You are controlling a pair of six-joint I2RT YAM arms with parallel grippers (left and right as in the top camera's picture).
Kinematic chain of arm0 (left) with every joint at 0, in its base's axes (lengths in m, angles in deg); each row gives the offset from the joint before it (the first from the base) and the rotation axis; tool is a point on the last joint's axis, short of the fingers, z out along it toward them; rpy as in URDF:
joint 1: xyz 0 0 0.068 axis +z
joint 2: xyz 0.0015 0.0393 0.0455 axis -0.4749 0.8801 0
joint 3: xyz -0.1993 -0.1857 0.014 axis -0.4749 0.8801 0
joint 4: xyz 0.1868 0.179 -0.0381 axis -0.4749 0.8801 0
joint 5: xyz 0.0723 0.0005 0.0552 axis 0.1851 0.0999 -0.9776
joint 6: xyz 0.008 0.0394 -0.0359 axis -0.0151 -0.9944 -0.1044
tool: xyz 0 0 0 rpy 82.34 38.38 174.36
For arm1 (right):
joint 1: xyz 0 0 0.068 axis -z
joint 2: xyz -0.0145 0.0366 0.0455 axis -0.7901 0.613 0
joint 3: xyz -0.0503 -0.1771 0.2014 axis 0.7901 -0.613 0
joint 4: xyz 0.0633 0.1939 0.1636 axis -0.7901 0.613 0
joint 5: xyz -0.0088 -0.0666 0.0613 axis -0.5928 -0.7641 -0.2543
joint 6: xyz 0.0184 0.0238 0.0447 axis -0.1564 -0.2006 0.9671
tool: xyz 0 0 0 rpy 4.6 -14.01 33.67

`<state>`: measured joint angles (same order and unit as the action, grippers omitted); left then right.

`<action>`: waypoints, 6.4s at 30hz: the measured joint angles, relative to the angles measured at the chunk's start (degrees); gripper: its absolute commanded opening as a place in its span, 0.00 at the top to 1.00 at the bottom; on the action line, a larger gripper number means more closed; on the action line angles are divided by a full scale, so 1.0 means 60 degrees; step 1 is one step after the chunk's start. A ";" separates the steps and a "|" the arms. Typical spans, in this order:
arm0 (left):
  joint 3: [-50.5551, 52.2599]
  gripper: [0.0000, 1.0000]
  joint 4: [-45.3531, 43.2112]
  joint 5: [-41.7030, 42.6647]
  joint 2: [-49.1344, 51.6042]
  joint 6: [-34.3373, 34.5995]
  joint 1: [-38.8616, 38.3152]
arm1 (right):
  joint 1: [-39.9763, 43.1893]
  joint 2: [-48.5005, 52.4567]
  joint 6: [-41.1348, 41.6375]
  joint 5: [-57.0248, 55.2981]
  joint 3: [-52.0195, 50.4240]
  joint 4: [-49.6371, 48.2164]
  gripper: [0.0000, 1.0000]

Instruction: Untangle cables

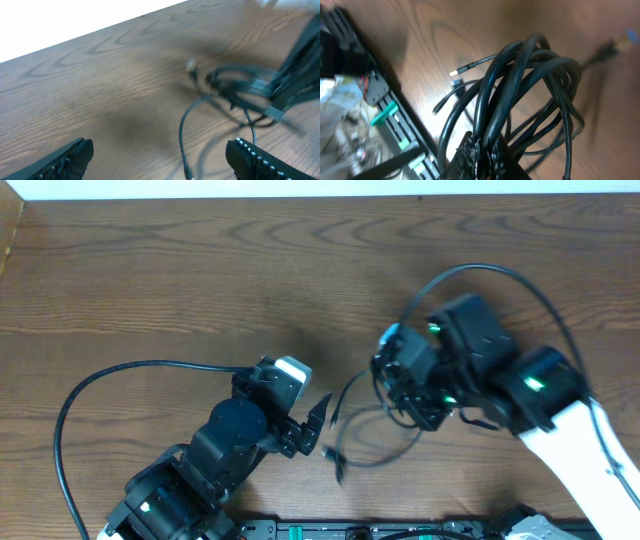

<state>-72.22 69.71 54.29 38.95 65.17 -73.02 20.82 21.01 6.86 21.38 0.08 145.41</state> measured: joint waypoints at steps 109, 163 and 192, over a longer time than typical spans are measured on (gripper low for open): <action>0.0000 0.92 -0.1563 -0.0036 0.0040 0.0000 0.0000 | 0.1756 -0.1672 -0.0998 0.2295 0.0022 -0.0703 0.01; 0.0011 0.02 -0.3880 0.3716 0.0878 0.1807 0.0044 | 0.1756 -0.1472 0.0040 0.1577 0.0051 -0.1479 0.99; 0.0011 0.02 -0.4513 0.4014 0.1698 0.5537 -0.1104 | 0.1756 -0.1472 0.0882 0.1432 0.0051 -0.2106 0.99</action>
<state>-72.16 42.62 78.37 49.14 98.39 -79.64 31.35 12.18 12.15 29.97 0.38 132.78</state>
